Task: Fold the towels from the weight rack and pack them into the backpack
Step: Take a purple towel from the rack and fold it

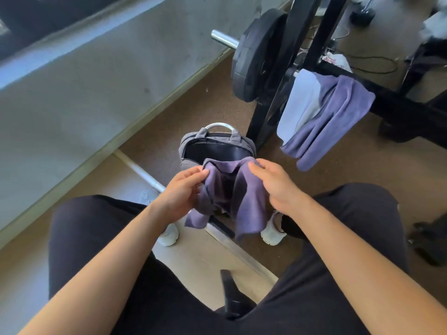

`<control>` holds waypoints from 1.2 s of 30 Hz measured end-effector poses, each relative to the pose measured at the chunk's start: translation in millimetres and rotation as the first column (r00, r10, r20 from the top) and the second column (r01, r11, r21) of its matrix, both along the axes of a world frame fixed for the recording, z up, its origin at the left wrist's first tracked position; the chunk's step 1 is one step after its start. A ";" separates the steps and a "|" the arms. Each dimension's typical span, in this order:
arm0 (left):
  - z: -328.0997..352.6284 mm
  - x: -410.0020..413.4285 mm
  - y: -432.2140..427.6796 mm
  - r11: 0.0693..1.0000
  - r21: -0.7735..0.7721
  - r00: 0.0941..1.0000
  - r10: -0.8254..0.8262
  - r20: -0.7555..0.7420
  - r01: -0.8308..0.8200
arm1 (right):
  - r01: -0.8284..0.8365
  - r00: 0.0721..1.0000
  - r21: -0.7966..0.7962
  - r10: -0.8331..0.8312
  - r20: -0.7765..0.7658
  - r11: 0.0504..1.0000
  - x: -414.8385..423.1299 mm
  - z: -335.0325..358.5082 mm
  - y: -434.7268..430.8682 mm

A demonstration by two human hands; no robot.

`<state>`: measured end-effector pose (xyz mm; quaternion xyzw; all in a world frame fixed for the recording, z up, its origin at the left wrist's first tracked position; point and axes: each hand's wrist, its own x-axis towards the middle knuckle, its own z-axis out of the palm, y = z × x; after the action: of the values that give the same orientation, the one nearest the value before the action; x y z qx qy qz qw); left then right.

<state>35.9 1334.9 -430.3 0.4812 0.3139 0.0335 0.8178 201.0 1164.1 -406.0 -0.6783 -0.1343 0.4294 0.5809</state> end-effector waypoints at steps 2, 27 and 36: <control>-0.7 3.1 -9.5 0.994 -0.075 0.995 -0.069 0.067 0.074 | -0.091 0.975 0.134 0.116 -0.189 0.987 -13.7 5.8 6.0; 12.3 4.2 -35.8 0.809 0.585 0.963 -0.199 0.181 0.057 | 0.118 0.903 0.188 -0.027 -0.429 0.975 -23.9 12.7 16.1; 13.0 13.6 -29.4 0.898 0.405 0.983 0.127 0.132 -0.171 | -0.005 0.959 0.337 0.100 -0.267 0.941 -18.6 19.4 7.6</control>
<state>49.6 1305.5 -417.3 0.6158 0.2933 0.1863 0.7071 182.4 1171.7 -386.6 -0.4987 -0.1397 0.5076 0.6885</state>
